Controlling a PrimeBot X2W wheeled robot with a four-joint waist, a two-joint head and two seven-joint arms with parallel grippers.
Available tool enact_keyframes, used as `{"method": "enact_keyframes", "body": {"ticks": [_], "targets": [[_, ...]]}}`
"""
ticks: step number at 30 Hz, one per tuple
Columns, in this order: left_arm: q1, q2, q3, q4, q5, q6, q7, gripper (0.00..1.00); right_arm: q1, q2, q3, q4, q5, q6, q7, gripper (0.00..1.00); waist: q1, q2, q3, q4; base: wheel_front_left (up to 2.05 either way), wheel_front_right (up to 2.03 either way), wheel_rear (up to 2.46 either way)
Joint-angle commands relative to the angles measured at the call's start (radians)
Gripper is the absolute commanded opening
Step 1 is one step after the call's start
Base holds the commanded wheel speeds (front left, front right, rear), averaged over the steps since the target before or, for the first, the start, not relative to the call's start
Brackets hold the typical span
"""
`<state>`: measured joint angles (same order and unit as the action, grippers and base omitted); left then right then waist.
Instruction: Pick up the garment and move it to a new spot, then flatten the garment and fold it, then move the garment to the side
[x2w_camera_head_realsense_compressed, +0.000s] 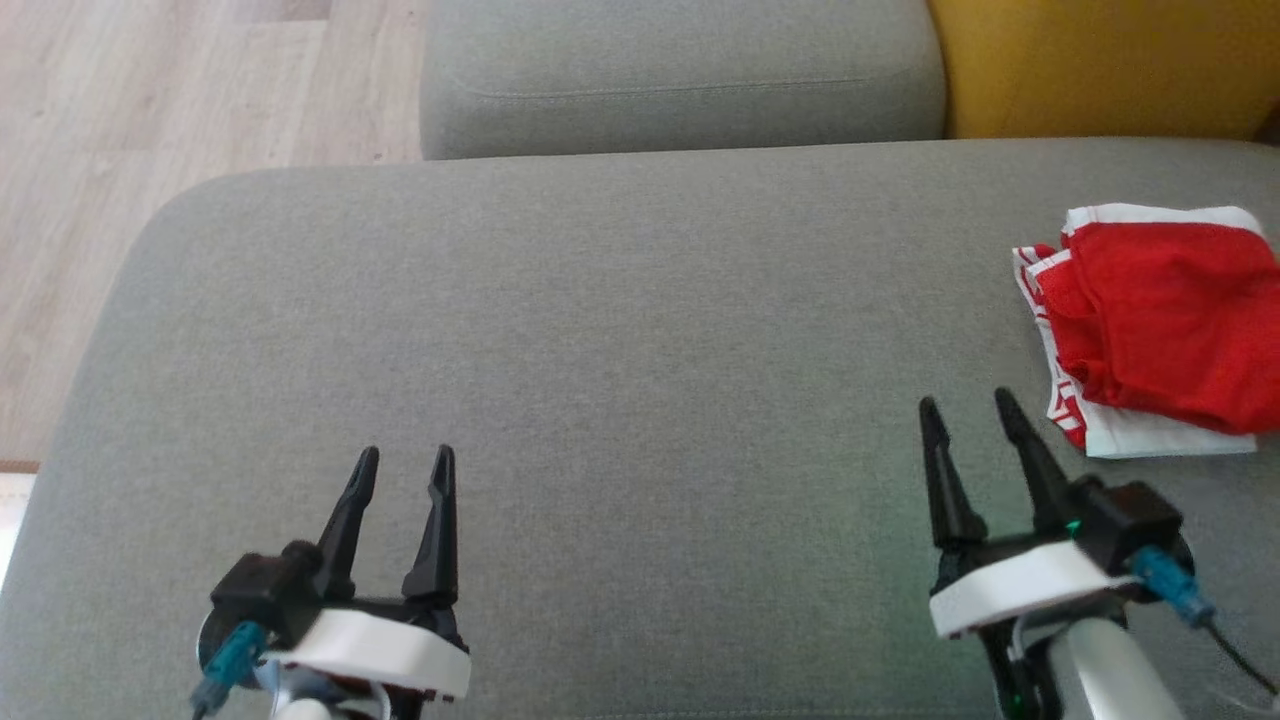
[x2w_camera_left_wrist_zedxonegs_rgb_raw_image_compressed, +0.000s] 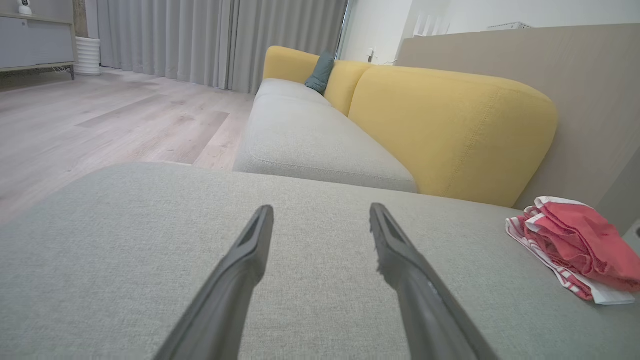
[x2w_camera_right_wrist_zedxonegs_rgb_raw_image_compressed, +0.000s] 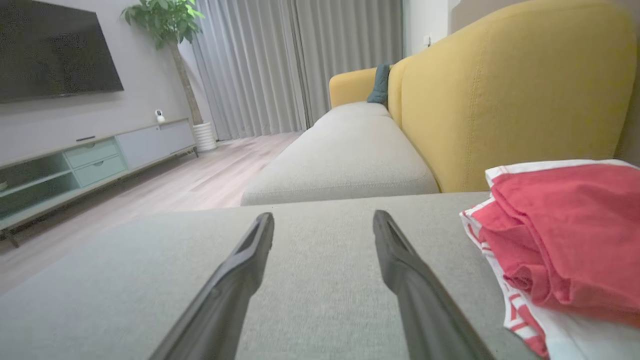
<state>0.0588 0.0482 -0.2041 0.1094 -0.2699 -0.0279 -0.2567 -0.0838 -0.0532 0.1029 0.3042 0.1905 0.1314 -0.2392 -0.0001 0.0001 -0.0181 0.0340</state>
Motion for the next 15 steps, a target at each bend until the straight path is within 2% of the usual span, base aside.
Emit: {"method": "enact_keyframes", "body": {"ticks": [1,4,15], "targets": [[-0.031,0.002,0.044,-0.036,-0.004,-0.014,-0.005,1.00,-0.021,0.003,0.033,-0.040,-0.016,-0.001,-0.016,1.00,0.0001,-0.0001,0.001,-0.006,0.00,0.00,0.00],[-0.023,0.002,0.047,-0.035,-0.003,-0.031,-0.005,1.00,-0.009,0.003,0.034,-0.048,-0.020,-0.001,-0.019,1.00,0.0001,-0.0001,0.001,-0.016,0.00,0.00,0.00],[-0.023,0.002,0.070,-0.051,-0.051,-0.048,-0.005,1.00,-0.007,0.003,0.023,-0.071,-0.027,-0.001,-0.022,1.00,0.0001,-0.0001,0.004,-0.036,0.00,0.00,0.00]]}}
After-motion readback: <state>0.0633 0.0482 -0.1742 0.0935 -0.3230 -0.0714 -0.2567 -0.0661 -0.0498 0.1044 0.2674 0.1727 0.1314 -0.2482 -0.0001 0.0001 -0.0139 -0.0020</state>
